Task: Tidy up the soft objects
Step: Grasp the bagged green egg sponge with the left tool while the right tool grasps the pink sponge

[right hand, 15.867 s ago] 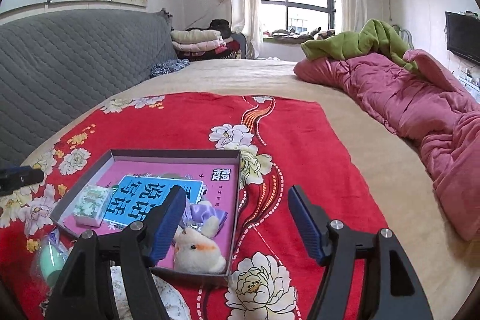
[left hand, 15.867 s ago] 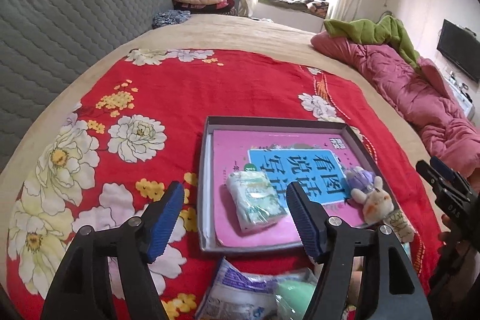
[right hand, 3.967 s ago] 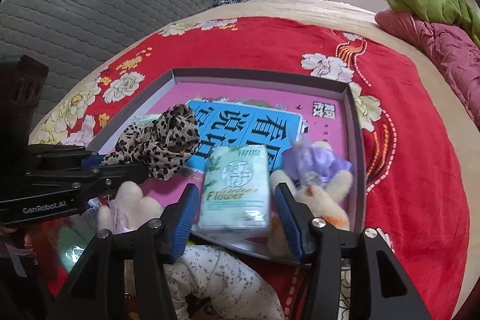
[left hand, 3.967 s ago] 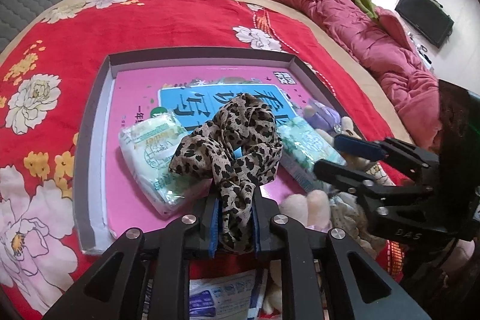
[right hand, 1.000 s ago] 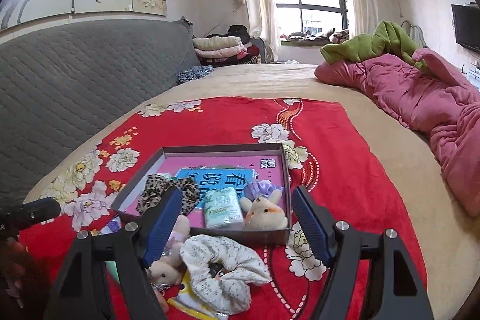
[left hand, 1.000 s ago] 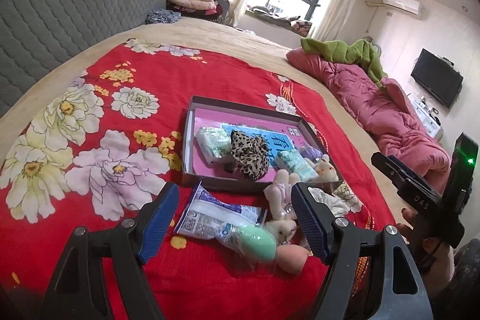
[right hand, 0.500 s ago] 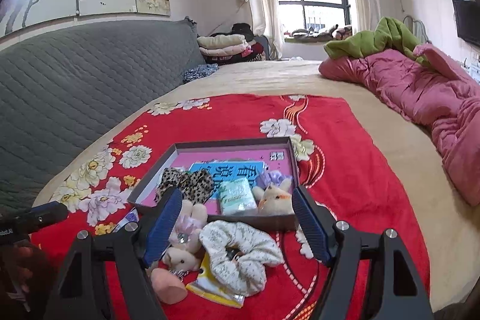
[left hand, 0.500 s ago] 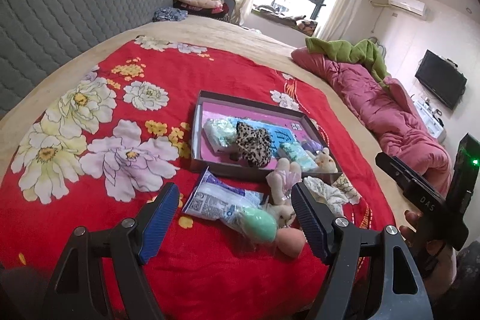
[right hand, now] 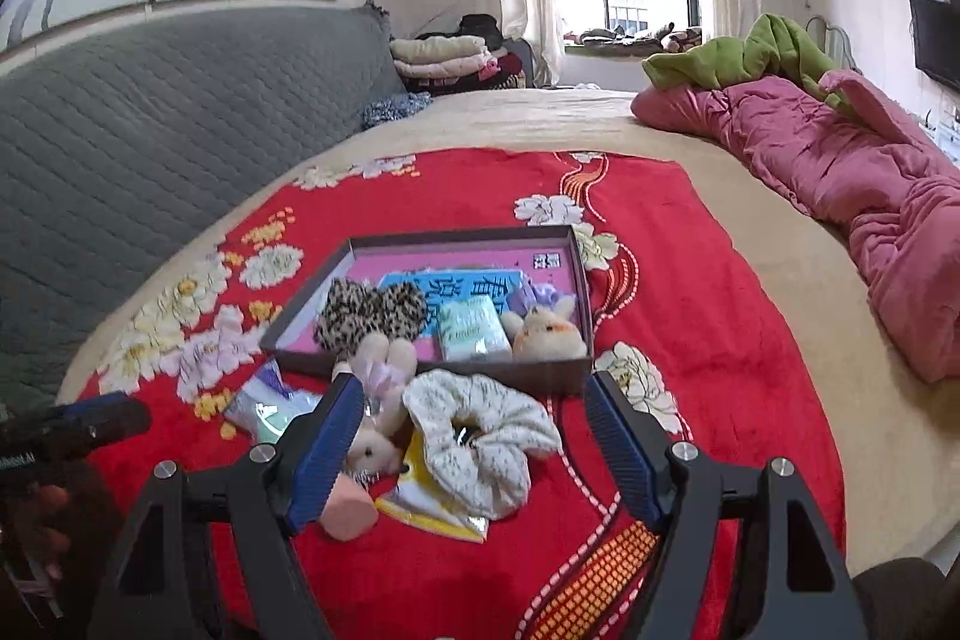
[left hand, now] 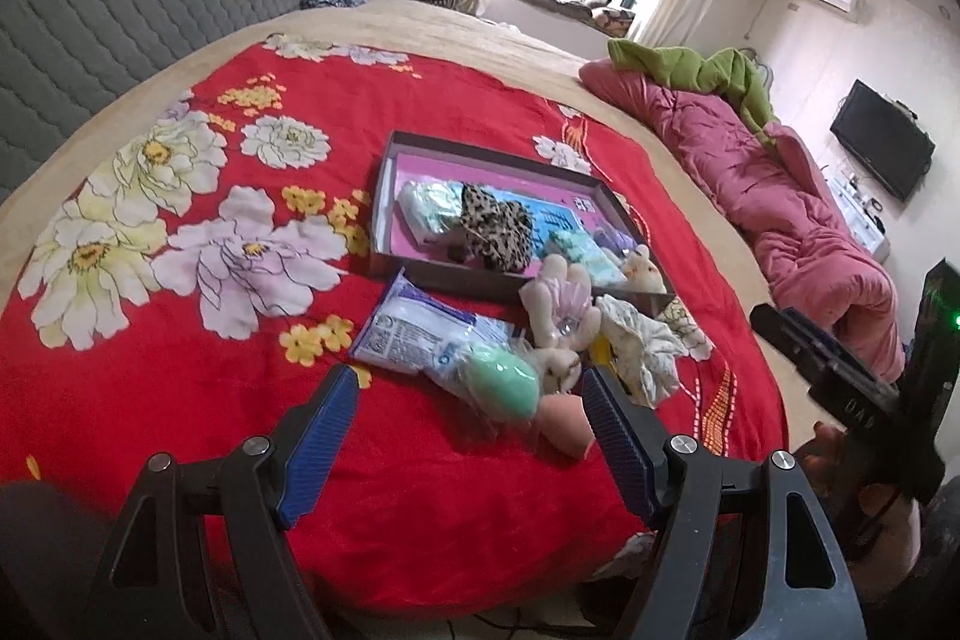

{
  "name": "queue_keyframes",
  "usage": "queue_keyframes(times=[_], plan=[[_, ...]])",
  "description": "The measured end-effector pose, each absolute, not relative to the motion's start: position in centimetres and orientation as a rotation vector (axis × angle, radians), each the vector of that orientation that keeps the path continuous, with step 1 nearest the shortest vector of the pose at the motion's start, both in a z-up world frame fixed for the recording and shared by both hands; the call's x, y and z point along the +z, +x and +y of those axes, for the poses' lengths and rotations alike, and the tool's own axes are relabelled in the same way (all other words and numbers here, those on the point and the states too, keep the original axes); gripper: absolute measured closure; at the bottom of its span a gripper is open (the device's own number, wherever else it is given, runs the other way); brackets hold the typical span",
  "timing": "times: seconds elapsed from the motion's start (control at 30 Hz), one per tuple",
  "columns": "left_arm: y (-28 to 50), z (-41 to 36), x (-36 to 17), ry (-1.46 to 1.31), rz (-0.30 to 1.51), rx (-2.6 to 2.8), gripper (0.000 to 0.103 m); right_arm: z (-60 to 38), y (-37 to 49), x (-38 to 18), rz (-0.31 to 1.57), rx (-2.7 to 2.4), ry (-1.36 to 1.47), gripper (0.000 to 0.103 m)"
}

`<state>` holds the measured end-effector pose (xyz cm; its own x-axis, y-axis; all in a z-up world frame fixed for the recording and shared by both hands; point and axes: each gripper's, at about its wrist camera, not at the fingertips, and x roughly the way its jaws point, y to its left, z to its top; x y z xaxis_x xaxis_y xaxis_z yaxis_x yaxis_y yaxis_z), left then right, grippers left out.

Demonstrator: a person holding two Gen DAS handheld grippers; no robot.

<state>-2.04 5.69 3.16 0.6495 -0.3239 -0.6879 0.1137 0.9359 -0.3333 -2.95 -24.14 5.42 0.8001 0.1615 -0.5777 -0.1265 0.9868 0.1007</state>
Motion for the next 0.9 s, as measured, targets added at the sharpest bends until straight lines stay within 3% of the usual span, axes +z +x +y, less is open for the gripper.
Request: queue_keyframes(times=[0.9], plan=[[-0.8, 1.8, -0.4, -0.204, 0.961, -0.306, 0.025, -18.8, -3.8, 0.2, 0.789, 0.366, -0.07, 0.028]])
